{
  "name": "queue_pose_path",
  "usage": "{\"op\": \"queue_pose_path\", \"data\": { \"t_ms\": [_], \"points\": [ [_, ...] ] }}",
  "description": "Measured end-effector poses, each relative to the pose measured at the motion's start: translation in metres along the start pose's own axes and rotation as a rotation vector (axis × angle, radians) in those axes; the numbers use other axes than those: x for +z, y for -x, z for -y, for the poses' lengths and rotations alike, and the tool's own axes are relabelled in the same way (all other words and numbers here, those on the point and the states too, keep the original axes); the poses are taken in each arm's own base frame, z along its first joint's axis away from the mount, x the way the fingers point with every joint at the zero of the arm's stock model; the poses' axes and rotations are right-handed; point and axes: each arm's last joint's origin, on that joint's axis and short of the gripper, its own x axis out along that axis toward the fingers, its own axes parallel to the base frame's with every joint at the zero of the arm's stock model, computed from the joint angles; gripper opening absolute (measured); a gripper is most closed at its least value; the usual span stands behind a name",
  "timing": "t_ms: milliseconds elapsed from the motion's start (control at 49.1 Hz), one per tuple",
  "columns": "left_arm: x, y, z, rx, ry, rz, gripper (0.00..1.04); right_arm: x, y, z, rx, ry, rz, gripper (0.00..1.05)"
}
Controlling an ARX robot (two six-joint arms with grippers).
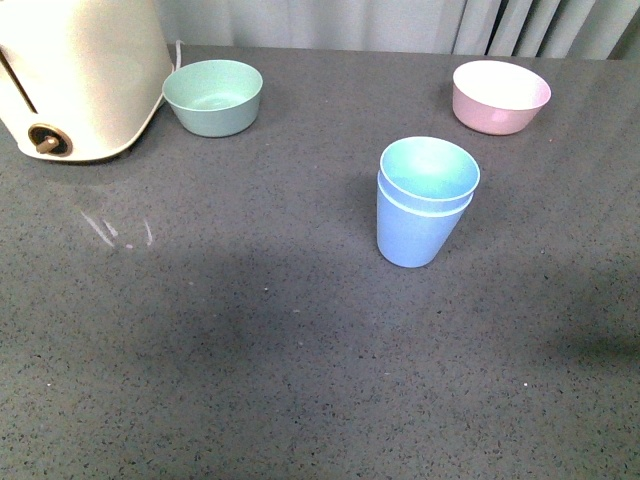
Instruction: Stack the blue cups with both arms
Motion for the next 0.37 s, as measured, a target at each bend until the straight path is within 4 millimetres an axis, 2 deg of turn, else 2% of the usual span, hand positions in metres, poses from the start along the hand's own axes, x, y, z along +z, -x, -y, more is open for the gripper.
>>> {"op": "queue_pose_path", "data": {
  "t_ms": [366],
  "points": [
    [-0.0001, 0.0, 0.0, 0.0, 0.0, 0.0, 0.96, 0.0, 0.0, 0.0, 0.0, 0.0, 0.0, 0.96]
  ]
}}
